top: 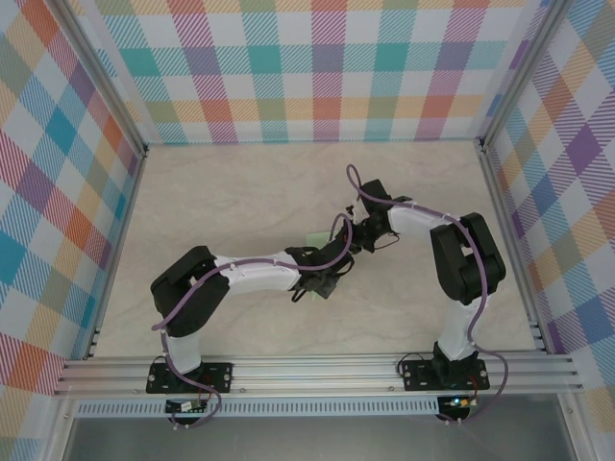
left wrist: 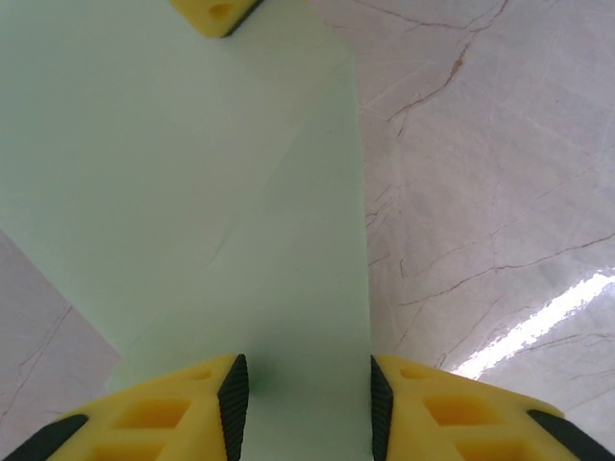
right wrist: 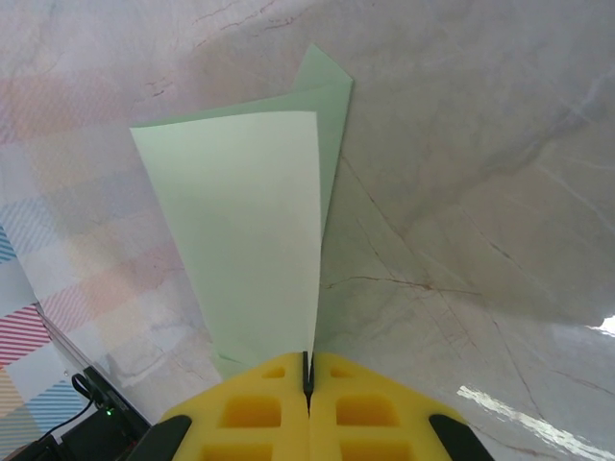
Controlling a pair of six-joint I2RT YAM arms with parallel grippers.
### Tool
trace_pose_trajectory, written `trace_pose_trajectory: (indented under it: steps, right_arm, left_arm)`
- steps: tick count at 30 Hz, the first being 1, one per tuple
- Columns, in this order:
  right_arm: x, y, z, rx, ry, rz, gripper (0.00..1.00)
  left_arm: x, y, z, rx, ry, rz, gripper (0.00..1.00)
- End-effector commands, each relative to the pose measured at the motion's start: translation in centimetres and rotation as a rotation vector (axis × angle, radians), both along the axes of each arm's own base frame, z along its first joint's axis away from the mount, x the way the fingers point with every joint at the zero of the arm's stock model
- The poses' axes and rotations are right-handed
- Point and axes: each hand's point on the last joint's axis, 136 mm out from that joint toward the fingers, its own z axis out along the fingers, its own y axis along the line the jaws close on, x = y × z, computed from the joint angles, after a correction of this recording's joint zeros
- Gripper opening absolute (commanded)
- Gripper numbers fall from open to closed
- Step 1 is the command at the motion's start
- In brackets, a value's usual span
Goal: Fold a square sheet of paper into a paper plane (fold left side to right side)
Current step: Fold the wing for the fifth time at the center of the table.
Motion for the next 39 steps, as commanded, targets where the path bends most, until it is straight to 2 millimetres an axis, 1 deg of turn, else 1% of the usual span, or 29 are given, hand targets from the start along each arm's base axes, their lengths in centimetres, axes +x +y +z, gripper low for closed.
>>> trace_pose_trajectory:
  steps: [1, 7, 12, 16, 18, 19, 22, 25, 27, 29, 31, 32, 34, 37, 39]
  right_arm:
    - [0.0, 0.3, 0.1, -0.011, 0.006, 0.018, 0.00]
    - [-0.1, 0.4, -0.1, -0.014, 0.010, 0.020, 0.00]
    - [-0.1, 0.3, 0.4, -0.016, -0.006, 0.023, 0.00]
    - [0.2, 0.0, 1.5, -0.023, -0.040, 0.013, 0.11]
    - [0.5, -0.6, 2.1, -0.040, -0.066, -0.001, 0.20]
    - [0.6, -1.0, 2.5, -0.053, -0.080, -0.013, 0.26]
    - [0.8, -2.5, 3.6, -0.084, -0.119, -0.044, 0.36]
    - [0.7, -4.4, 4.6, -0.113, -0.150, -0.079, 0.40]
    - [0.3, -5.8, 4.8, -0.137, -0.161, -0.100, 0.43]
    - [-0.2, -6.8, 4.7, -0.142, -0.164, -0.110, 0.44]
    - [-0.8, -7.0, 4.4, -0.120, -0.166, -0.107, 0.45]
    - [-1.2, -7.0, 4.0, -0.109, -0.155, -0.101, 0.45]
    - [-2.0, -6.8, 3.4, -0.084, -0.142, -0.092, 0.45]
    - [-2.9, -6.6, 2.4, -0.046, -0.133, -0.100, 0.45]
    - [-3.4, -5.9, 1.9, -0.001, -0.125, -0.096, 0.45]
  left_arm:
    - [-0.5, 0.7, -1.3, 0.041, 0.012, 0.004, 0.36]
    - [-0.7, 1.1, -1.9, 0.048, 0.014, 0.017, 0.31]
    - [-0.7, 0.7, -1.3, 0.016, 0.015, 0.019, 0.24]
    - [-0.7, 0.4, -0.8, -0.009, 0.018, 0.020, 0.19]
    - [-0.7, 0.4, -0.8, -0.017, 0.024, 0.025, 0.17]
    - [-0.7, 0.4, -0.9, -0.023, 0.032, 0.027, 0.16]
    - [-0.7, 0.5, -1.2, -0.040, 0.047, 0.034, 0.16]
    - [-0.7, 0.4, -1.3, -0.069, 0.075, 0.040, 0.15]
    - [-0.6, 0.4, -1.3, -0.091, 0.092, 0.048, 0.15]
    - [-0.5, 0.4, -1.4, -0.119, 0.112, 0.056, 0.15]
    - [-0.6, 0.4, -1.4, -0.149, 0.131, 0.060, 0.15]
    - [-0.6, 0.6, -1.5, -0.157, 0.145, 0.065, 0.15]
    - [-0.3, 0.2, -1.2, -0.207, 0.146, 0.070, 0.15]
    - [-0.1, 0.5, -0.9, -0.258, 0.160, 0.088, 0.14]
    - [0.1, 0.7, -0.6, -0.291, 0.164, 0.099, 0.14]
